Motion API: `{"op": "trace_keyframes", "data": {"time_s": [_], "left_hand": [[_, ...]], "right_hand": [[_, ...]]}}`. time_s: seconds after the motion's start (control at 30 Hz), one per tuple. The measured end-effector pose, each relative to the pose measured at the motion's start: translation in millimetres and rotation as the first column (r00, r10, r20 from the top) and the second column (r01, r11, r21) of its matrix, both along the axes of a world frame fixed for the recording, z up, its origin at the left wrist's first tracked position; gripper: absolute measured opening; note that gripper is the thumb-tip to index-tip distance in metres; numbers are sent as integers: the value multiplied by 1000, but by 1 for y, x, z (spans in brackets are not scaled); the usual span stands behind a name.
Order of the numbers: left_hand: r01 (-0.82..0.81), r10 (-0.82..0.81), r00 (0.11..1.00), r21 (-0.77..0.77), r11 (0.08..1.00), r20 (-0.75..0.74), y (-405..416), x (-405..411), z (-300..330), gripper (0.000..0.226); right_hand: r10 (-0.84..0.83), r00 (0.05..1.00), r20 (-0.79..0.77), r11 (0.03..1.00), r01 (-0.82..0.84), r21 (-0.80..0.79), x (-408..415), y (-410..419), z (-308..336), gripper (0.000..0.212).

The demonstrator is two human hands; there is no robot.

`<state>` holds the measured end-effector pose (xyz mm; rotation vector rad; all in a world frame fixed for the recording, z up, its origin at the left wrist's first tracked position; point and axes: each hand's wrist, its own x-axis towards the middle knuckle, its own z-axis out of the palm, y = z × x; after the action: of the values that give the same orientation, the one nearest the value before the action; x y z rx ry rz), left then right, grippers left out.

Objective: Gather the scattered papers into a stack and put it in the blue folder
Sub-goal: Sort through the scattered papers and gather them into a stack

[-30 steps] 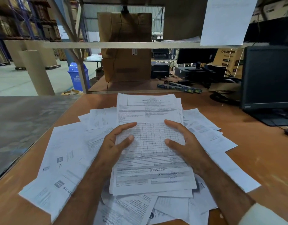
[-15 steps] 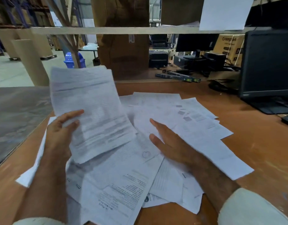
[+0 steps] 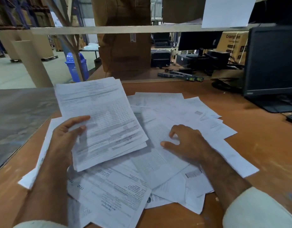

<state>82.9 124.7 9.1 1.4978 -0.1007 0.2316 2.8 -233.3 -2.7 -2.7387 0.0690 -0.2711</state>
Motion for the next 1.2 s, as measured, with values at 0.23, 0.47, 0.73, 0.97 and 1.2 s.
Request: {"op": "trace_keyframes", "data": {"time_s": [0.23,0.47,0.73,0.97,1.2], "left_hand": [[151,-151,988,12,988,-18,-15,-3,-1,33],[322,-309,946,175,930,-98,-34,-3,-4,43],[207,-209,978,229,951,-17,-18,6,-9,50],[204,-214,976,210,956,29,-10,9,-12,49],[274,-269,962,242,931,-55,-28,2,-10,49]], "right_hand": [[-102,989,-111,995,102,-2,3,-6,6,81],[-10,986,-164,852,94,515,1,-38,25,50],[-187,904,384,645,-182,743,-6,-45,39,39],[-151,916,371,149,-350,925,-14,-48,52,51],[-150,973,176,713,-17,701,-3,-46,31,59]]}}
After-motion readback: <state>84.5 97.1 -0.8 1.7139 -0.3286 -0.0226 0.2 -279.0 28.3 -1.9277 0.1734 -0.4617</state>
